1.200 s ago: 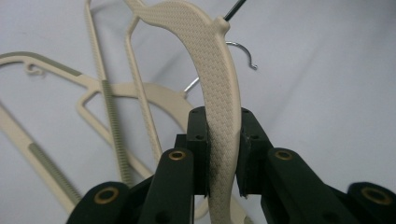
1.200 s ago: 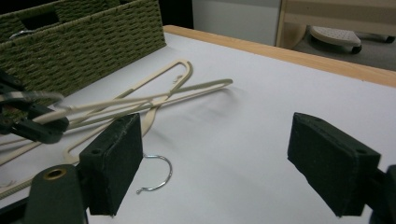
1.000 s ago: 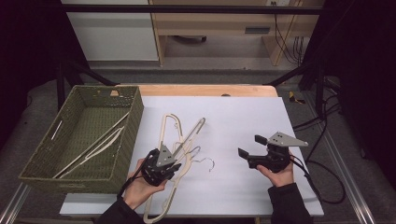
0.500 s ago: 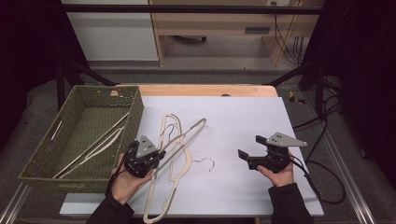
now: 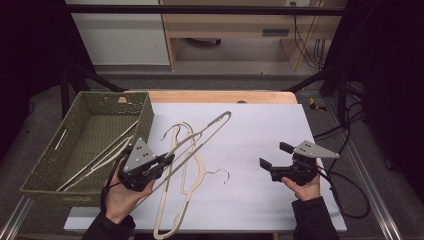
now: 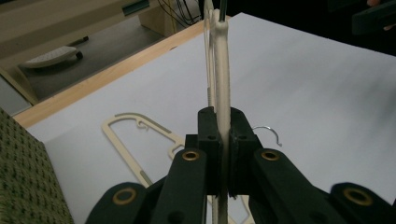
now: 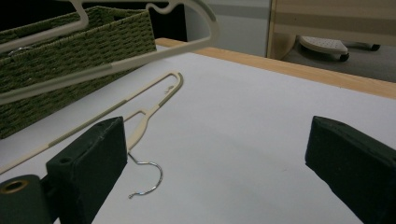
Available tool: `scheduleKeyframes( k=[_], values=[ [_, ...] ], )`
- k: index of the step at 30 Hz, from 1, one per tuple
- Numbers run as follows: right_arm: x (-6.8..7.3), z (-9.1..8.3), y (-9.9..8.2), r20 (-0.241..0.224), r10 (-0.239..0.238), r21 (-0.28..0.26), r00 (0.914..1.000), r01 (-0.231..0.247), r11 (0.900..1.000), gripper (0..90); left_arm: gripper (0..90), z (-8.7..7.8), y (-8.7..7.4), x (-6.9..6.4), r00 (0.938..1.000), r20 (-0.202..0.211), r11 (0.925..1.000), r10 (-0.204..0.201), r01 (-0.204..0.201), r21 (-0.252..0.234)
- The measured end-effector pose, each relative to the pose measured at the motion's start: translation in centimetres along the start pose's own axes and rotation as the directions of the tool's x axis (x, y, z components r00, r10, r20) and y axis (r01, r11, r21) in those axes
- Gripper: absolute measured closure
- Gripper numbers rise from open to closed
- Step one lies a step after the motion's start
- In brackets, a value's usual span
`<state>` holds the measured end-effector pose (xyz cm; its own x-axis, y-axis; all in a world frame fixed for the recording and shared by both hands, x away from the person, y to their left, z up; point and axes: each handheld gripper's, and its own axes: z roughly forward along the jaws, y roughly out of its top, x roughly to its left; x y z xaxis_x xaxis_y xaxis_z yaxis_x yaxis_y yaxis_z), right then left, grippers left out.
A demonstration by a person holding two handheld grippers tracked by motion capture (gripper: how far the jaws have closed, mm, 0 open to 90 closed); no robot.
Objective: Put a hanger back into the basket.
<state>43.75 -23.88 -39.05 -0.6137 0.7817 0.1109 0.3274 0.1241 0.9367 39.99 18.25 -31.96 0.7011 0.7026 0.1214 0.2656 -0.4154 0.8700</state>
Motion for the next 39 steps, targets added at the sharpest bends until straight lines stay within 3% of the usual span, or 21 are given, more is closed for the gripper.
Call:
scheduleKeyframes(
  k=[5,9,13,20,23,28,33,39],
  values=[
    [0.0,0.0,0.0,0.005,-0.004,0.004,1.0,0.004,1.0,5.1,86.1,-1.6,1.5,1.0,0.9999,0.008,0.9996,0.006,-0.006,-0.029],
    [0.0,0.1,-0.1,0.0,-0.021,0.018,0.9998,0.021,0.9996,4.7,86.0,-3.0,2.7,2.6,0.9994,0.033,0.9981,0.011,-0.009,-0.061],
    [0.0,0.1,-0.1,0.005,-0.008,0.019,1.0,0.008,0.9998,4.5,86.0,-4.3,3.7,4.7,0.9992,0.037,0.9971,0.018,-0.015,-0.074],
    [0.0,0.2,-0.1,0.003,-0.018,0.026,0.9998,0.018,0.9995,4.2,86.0,-6.1,4.6,8.1,0.9988,-0.007,0.9963,0.049,-0.049,-0.07],
    [0.0,0.2,-0.1,0.002,-0.019,0.026,0.9998,0.019,0.9995,4.1,86.0,-6.4,4.5,9.4,0.9982,-0.02,0.9958,0.056,-0.058,-0.071],
    [0.0,0.3,-0.2,0.002,-0.02,0.029,0.9998,0.02,0.9994,4.1,86.0,-6.5,3.6,11.9,0.9991,-0.027,0.997,0.034,-0.036,-0.068],
    [0.0,0.4,-0.2,0.004,-0.02,0.032,0.9998,0.019,0.9993,4.1,85.9,-6.4,2.3,14.2,0.9963,-0.073,0.9979,0.046,-0.049,-0.041],
    [0.0,0.4,-0.2,0.002,-0.018,0.035,0.9998,0.018,0.9992,4.1,85.9,-6.6,0.4,16.5,0.9938,-0.106,0.9993,0.034,-0.035,-0.009]
  ],
)
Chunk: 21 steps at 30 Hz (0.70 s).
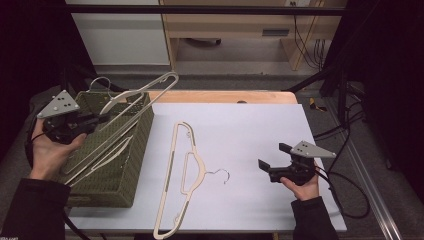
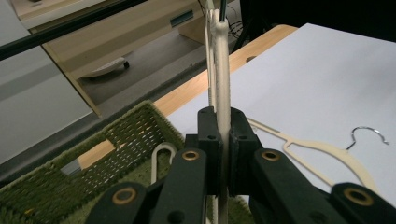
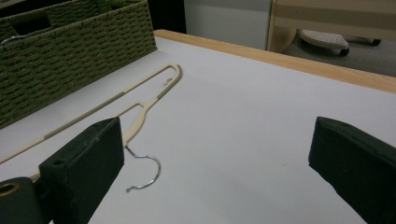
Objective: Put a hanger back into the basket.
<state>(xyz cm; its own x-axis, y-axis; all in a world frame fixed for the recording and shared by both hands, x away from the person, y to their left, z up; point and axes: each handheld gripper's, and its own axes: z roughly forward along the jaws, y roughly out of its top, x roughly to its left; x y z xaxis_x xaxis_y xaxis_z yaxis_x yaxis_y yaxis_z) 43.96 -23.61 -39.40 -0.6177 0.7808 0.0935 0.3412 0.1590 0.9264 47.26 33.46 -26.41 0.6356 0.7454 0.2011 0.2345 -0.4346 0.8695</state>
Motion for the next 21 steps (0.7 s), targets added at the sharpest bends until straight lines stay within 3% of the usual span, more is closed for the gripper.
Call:
scheduleKeyframes(
  k=[12,21],
  values=[
    [0.0,0.1,0.0,0.0,-0.001,0.003,1.0,0.001,1.0,4.2,85.8,-0.3,-4.2,3.8,0.9961,-0.087,0.9984,-0.015,0.02,0.053],
    [0.0,0.3,-0.2,-0.002,-0.006,0.012,1.0,0.006,0.9999,4.1,85.8,-0.8,-7.1,5.9,0.9946,-0.097,0.995,-0.036,0.044,0.09]
  ],
)
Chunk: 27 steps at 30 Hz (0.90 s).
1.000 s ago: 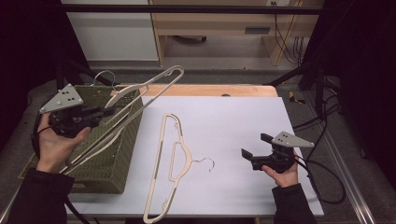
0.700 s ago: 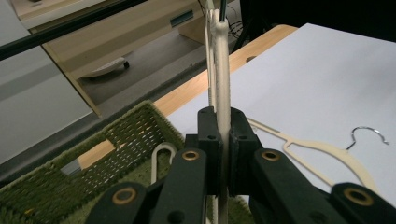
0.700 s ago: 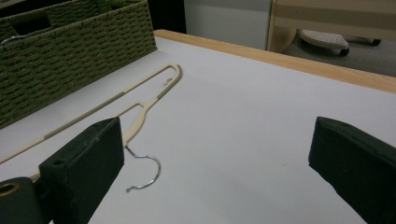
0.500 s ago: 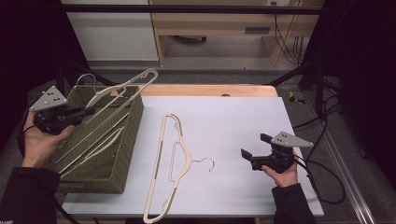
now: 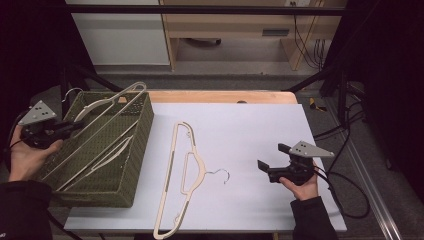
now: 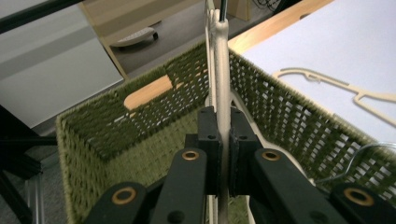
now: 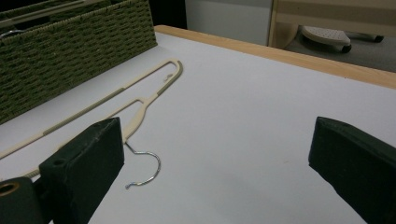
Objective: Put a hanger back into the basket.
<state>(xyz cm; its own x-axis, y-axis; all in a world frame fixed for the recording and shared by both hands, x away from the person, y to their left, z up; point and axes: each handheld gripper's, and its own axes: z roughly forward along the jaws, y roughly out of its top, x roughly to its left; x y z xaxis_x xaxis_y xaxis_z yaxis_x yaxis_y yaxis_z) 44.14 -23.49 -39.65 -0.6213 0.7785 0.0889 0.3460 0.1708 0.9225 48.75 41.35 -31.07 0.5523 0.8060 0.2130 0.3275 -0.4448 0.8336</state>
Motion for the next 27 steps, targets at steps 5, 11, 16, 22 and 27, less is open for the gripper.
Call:
scheduleKeyframes(
  k=[5,11,16,22,27],
  values=[
    [0.0,0.1,0.0,-0.002,0.001,0.004,1.0,-0.001,1.0,4.2,85.8,0.1,-0.8,0.1,0.9994,-0.006,0.9987,0.035,-0.035,0.038],
    [0.0,0.1,-0.1,-0.006,-0.005,0.009,1.0,0.005,0.9999,4.2,85.7,1.2,-2.2,-0.1,0.9983,-0.03,0.9899,0.051,-0.047,0.134],
    [0.1,0.1,-0.1,-0.004,0.0,0.01,1.0,0.0,0.9999,4.1,85.6,2.3,-3.4,-0.2,0.9972,-0.05,0.9901,0.055,-0.048,0.132],
    [0.1,0.1,-0.1,-0.005,-0.001,0.01,1.0,0.001,1.0,4.1,85.0,3.4,-4.9,-0.4,0.9938,-0.066,0.9822,0.089,-0.077,0.171],
    [0.1,0.0,0.0,-0.008,-0.002,0.011,1.0,0.002,0.9999,4.1,84.2,4.0,-6.2,-0.6,0.9931,-0.045,0.969,0.108,-0.095,0.228]
  ],
)
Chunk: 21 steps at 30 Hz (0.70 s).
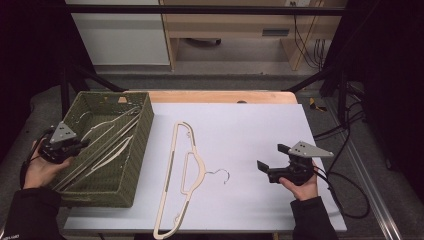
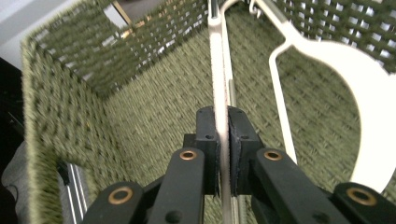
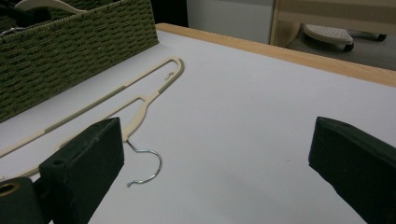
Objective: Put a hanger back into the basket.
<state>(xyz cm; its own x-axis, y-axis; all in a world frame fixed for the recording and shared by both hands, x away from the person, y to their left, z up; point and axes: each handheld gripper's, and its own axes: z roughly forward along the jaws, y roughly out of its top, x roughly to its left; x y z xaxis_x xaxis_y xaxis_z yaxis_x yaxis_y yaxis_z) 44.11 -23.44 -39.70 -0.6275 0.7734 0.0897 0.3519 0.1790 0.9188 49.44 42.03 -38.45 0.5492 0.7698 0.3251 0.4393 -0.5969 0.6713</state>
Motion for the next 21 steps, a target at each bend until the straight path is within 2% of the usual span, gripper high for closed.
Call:
scheduleKeyframes(
  k=[2,3,6,7,8,10,11,12,15,18,21],
  values=[
    [0.0,0.0,0.0,-0.002,0.001,0.002,1.0,-0.001,1.0,4.1,84.3,0.0,-0.2,-0.1,0.9999,0.013,0.9999,-0.008,0.008,-0.011],
    [0.1,0.0,0.0,-0.002,0.005,0.0,1.0,-0.005,1.0,4.1,84.4,-0.1,-0.2,-0.1,0.9997,0.025,1.0,0.0,0.0,-0.002],
    [0.1,0.1,0.0,-0.004,0.004,0.002,1.0,-0.004,1.0,4.1,83.3,0.0,0.0,-0.5,0.9966,0.08,0.9995,-0.022,0.02,0.024],
    [0.1,0.1,0.0,-0.005,0.003,0.001,1.0,-0.003,1.0,4.1,82.3,0.2,0.0,-0.9,0.9935,0.098,0.9984,-0.057,0.056,0.009],
    [0.1,0.1,0.0,-0.002,0.002,-0.004,1.0,-0.002,1.0,4.3,80.7,0.2,0.0,-1.0,0.9939,0.101,0.999,-0.045,0.044,0.011],
    [0.1,0.0,0.0,-0.003,0.005,-0.007,1.0,-0.005,1.0,4.3,77.2,0.4,-0.1,-1.4,0.9894,0.125,0.9973,-0.074,0.073,0.013],
    [0.0,-0.1,0.0,-0.004,0.002,-0.009,1.0,-0.002,1.0,4.3,74.2,0.4,-0.1,-1.5,0.9883,0.138,0.9977,-0.066,0.063,0.024],
    [0.0,-0.1,0.0,-0.006,0.001,-0.009,1.0,-0.001,1.0,4.3,73.0,0.6,-0.1,-1.7,0.986,0.148,0.9969,-0.078,0.075,0.021],
    [0.0,-0.1,0.0,-0.009,-0.001,-0.008,1.0,0.001,1.0,4.2,68.0,0.9,-0.1,-2.0,0.9826,0.169,0.9965,-0.078,0.072,0.042],
    [0.1,-0.1,0.0,-0.007,0.005,-0.005,1.0,-0.005,1.0,4.2,60.2,1.1,-0.1,-2.3,0.983,0.172,0.9965,-0.064,0.053,0.065],
    [0.1,-0.1,0.0,-0.007,0.005,-0.006,1.0,-0.005,1.0,4.2,52.5,1.3,-0.1,-2.6,0.9858,0.163,0.9975,-0.041,0.031,0.064]
  ],
)
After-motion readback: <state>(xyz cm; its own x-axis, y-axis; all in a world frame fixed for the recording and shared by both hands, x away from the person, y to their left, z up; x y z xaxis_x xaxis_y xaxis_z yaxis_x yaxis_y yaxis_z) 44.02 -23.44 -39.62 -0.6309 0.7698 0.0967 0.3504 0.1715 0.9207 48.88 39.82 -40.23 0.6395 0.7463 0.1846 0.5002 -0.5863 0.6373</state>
